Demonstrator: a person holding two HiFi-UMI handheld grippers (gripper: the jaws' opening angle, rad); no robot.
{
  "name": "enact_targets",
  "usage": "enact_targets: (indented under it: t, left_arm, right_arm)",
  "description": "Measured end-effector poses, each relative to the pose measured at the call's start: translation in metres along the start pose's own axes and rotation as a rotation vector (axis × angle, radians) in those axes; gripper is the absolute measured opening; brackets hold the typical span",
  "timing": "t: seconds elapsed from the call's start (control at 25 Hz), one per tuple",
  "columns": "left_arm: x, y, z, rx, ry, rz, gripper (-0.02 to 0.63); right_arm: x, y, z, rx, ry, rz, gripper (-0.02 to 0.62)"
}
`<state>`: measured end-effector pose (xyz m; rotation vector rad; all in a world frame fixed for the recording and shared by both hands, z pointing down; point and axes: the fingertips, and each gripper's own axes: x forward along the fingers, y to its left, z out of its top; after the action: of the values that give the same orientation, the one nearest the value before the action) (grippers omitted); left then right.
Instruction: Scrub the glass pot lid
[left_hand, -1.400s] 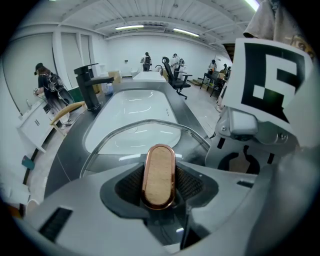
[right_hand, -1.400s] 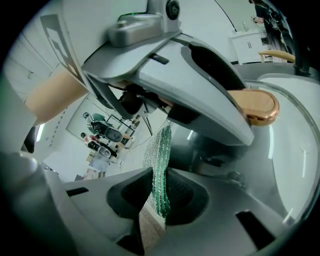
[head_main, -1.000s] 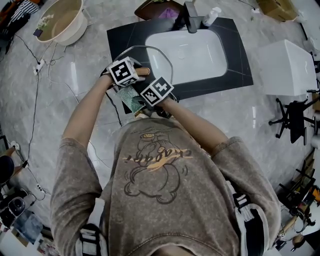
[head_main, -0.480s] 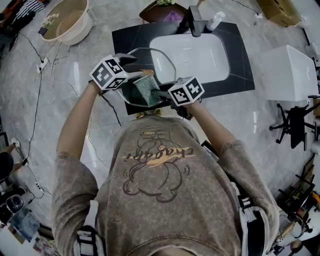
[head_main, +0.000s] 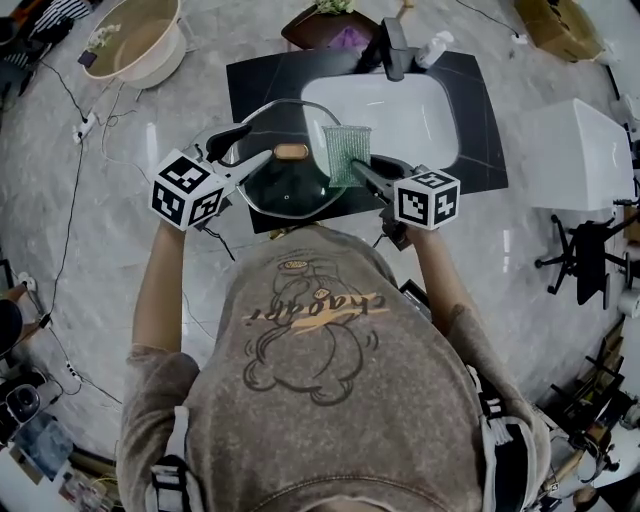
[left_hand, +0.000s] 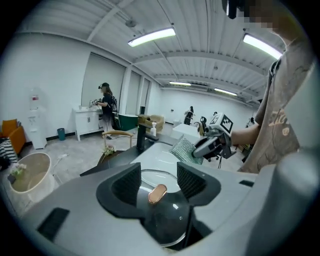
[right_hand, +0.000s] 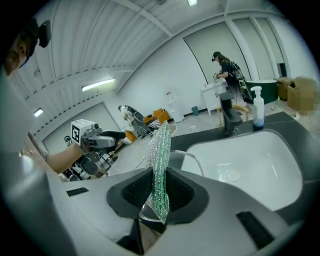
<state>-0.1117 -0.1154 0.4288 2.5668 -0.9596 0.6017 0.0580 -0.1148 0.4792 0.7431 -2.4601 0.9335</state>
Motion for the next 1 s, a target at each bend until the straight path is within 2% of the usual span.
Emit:
enact_targets:
  t: [0.12,0.16,0.28,0.4,0.56,0.72,1.0]
  left_arm:
    - [-0.005,0.003,0.007,-0.052,-0.064,0.052,0.223]
    - [-0.008,0.005,0.01,-0.073,-0.09,0.068,0.203]
    - [-0.014,0.01,0.018,-0.136,-0.17,0.119,0.11]
    - [-0.015,0.015,0.022,-0.146,-0.216,0.183,0.02]
    - [-0.016,0.015,0.022,-0.164,-0.26,0.218,0.009]
    - [-0.021,0.013,0.024,-0.16,-0.338,0.276,0.009]
    - [-0.026,0.015,0.016,-0.11,-0.415,0.414,0.009]
  right_arm:
    - [-0.003,0.003,0.013,-0.053,-0.071,-0.042,0.086]
    - [-0.004,0.006,0.017,-0.072,-0.097,-0.049,0.086]
    - [-0.004,0.014,0.027,-0.13,-0.162,-0.068,0.086]
    - [-0.003,0.019,0.035,-0.168,-0.224,-0.095,0.086]
    - [-0.007,0.021,0.05,-0.237,-0.319,-0.158,0.086]
    - [-0.013,0.026,0.062,-0.304,-0.41,-0.209,0.086]
    - [-0.009,0.026,0.06,-0.333,-0.455,-0.229,0.086]
